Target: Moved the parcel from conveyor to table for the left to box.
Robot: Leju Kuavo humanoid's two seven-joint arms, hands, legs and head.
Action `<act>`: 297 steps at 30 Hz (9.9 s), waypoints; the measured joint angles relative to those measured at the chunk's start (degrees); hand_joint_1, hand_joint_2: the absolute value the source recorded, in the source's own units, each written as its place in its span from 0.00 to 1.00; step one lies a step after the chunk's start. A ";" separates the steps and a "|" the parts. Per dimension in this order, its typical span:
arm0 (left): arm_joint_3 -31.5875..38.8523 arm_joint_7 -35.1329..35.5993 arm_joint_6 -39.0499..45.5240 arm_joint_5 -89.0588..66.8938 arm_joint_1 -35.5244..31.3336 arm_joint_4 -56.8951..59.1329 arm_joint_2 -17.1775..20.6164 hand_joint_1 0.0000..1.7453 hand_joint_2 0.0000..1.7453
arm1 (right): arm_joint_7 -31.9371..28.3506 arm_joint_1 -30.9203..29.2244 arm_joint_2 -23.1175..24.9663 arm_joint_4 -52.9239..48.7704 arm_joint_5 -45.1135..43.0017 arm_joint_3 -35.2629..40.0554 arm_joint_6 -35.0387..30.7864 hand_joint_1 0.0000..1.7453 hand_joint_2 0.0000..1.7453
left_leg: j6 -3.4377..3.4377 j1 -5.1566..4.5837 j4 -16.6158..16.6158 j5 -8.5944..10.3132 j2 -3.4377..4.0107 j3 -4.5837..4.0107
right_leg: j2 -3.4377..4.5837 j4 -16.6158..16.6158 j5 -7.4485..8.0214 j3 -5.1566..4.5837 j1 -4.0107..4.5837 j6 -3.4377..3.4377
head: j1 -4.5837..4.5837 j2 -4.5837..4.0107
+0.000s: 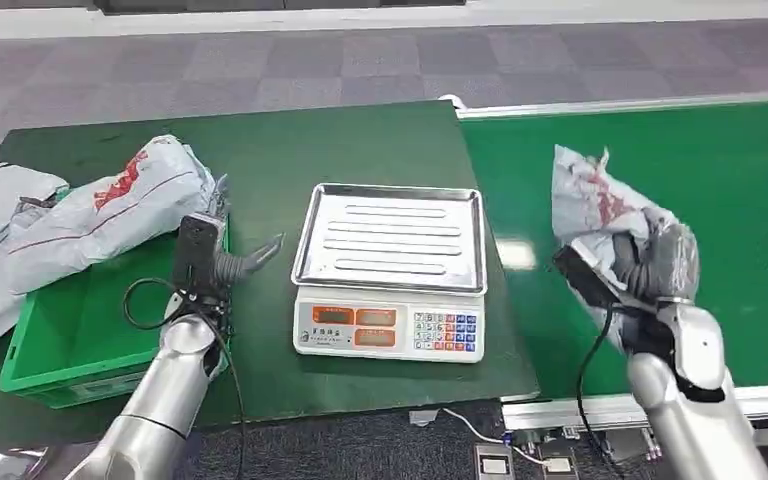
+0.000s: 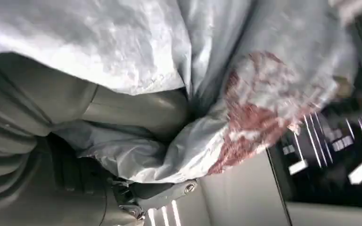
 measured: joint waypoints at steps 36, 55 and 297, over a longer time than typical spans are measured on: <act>-3.21 -0.72 4.96 5.33 -7.78 8.26 -2.95 0.00 1.00 | -0.79 -33.49 16.18 27.96 -11.54 17.73 19.26 1.00 1.00 | -0.19 0.18 -0.02 0.27 -0.15 -0.12 | -0.07 0.10 0.13 -0.11 0.16 -0.12 | -0.02 0.00; -3.54 0.79 4.37 6.47 -6.11 5.16 -1.86 0.00 1.00 | -13.81 -33.38 19.41 42.25 -22.53 33.38 31.40 1.00 1.00 | -0.23 0.19 0.01 0.28 -0.21 -0.11 | -0.11 0.05 0.14 -0.08 0.18 -0.14 | -0.02 0.00; 18.12 19.39 26.88 -63.06 -11.05 -0.42 11.85 1.00 1.00 | -18.99 -4.10 5.38 1.77 -36.74 -2.91 -3.41 0.00 1.00 | -0.40 0.33 -0.06 0.04 -0.18 0.27 | -0.11 0.06 -0.11 0.24 0.33 -0.33 | -0.07 0.00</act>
